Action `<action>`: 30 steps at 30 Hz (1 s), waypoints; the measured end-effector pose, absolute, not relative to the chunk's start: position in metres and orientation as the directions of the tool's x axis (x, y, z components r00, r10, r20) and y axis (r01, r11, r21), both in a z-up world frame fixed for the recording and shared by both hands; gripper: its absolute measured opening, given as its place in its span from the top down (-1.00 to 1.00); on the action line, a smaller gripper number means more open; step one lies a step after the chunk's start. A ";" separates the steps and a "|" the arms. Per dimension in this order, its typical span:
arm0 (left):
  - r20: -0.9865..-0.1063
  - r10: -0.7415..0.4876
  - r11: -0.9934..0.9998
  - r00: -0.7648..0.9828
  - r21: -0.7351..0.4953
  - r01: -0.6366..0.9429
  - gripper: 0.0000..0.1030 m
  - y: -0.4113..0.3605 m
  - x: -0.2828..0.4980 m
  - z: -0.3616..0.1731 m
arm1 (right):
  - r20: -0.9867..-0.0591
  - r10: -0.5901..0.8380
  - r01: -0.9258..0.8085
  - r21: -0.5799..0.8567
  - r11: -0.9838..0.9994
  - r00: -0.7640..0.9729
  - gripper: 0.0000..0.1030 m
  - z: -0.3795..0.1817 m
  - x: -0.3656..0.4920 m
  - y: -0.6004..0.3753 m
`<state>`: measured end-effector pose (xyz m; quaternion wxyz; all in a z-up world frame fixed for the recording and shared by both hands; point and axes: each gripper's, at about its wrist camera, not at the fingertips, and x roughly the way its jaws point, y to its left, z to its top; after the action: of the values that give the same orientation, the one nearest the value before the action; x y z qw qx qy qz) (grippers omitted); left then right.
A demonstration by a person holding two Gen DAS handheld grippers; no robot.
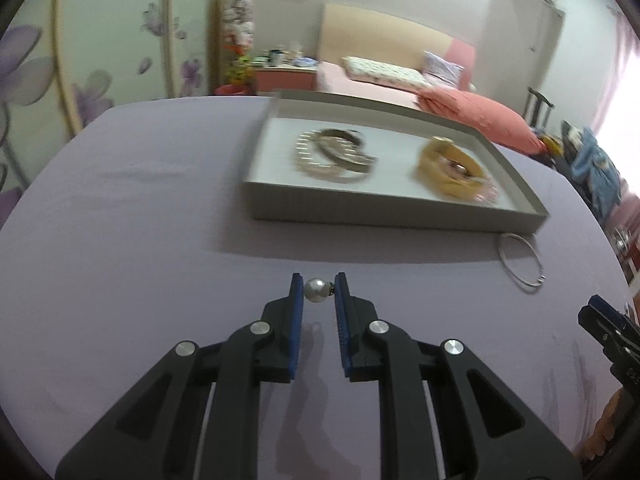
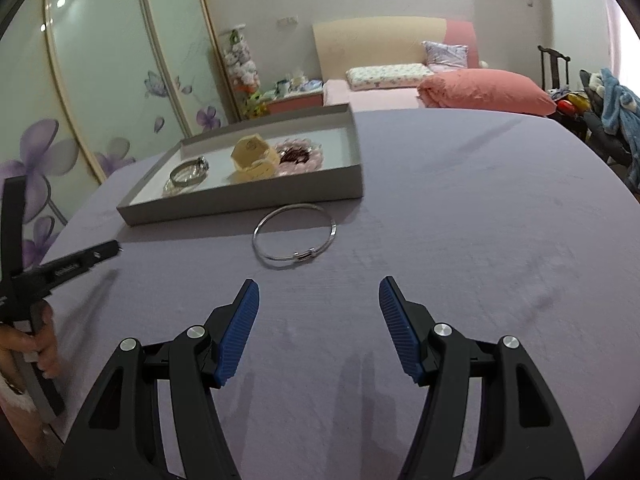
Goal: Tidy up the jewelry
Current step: 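Lower the right tool around the silver bangle while the left tool holds the earring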
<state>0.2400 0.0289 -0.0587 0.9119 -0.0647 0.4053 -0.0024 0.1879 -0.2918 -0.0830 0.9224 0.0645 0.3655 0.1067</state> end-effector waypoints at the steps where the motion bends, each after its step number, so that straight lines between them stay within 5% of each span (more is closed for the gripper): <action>1: -0.737 -0.051 0.991 0.674 -0.123 -0.060 0.68 0.037 0.238 -0.058 | -0.672 0.247 -0.156 0.194 0.968 0.698 -0.22 -0.084 0.192 -0.287; 14: -0.717 -0.075 0.980 0.693 -0.183 -0.083 0.68 0.071 0.229 -0.056 | -0.790 0.146 -0.165 0.058 0.985 0.596 -0.71 -0.102 0.246 -0.244; 23: -0.712 -0.100 0.975 0.695 -0.209 -0.073 0.68 0.077 0.228 -0.056 | -0.795 0.121 -0.155 0.034 0.987 0.594 -0.71 -0.102 0.273 -0.236; 25: -0.711 -0.103 0.975 0.695 -0.211 -0.071 0.68 0.077 0.228 -0.056 | -0.794 0.124 -0.160 0.034 0.986 0.595 -0.65 -0.102 0.271 -0.236; 26: -0.712 -0.104 0.975 0.694 -0.211 -0.070 0.68 0.077 0.228 -0.056 | -0.789 0.128 -0.171 0.030 0.985 0.600 -0.45 -0.100 0.270 -0.236; 30: -0.714 -0.103 0.975 0.693 -0.209 -0.070 0.68 0.077 0.228 -0.056 | -0.787 0.133 -0.180 0.027 0.983 0.603 -0.41 -0.097 0.267 -0.238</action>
<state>0.2277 0.0773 -0.0560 0.9134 -0.1104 0.3917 -0.0089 0.2675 -0.2378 -0.0974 0.8948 -0.0274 0.4370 0.0874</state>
